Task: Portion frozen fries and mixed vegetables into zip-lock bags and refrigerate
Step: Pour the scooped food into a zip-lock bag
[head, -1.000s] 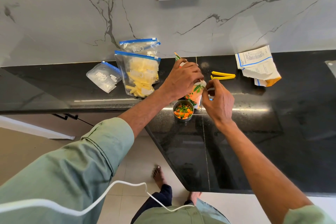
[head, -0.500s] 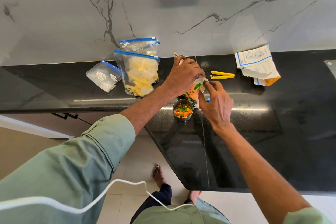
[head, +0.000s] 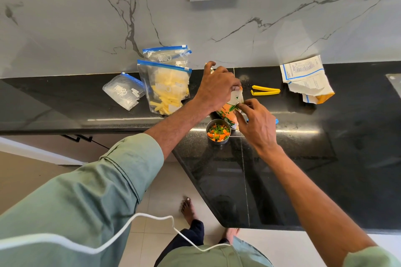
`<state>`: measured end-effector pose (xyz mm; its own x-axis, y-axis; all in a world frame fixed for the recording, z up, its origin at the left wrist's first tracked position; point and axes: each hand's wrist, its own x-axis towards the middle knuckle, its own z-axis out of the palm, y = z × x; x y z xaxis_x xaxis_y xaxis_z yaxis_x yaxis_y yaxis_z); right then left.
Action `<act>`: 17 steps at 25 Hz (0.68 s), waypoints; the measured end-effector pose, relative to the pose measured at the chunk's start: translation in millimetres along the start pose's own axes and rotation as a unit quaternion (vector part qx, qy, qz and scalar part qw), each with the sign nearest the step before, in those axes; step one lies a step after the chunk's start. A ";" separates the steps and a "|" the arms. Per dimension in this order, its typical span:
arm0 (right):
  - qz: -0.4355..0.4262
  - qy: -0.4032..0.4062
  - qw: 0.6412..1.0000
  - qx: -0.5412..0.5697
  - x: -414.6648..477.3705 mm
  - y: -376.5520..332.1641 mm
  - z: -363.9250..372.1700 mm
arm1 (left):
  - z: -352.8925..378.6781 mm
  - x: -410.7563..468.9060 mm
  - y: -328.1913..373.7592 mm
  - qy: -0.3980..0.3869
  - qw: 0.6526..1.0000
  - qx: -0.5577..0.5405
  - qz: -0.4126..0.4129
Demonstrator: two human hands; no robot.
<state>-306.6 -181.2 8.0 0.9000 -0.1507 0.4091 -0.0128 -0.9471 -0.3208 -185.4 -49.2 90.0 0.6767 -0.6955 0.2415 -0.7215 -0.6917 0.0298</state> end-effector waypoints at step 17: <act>-0.024 0.040 0.999 0.025 6.1 13.2 -7.3 | 17.5 -30.6 6.9 0.119 0.987 -0.087 0.064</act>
<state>-304.5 -196.7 12.5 0.8613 -0.1288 0.4914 0.0533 -0.9391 -0.3395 -208.5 -36.0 65.8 0.5393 -0.6957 0.4745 -0.8275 -0.5422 0.1456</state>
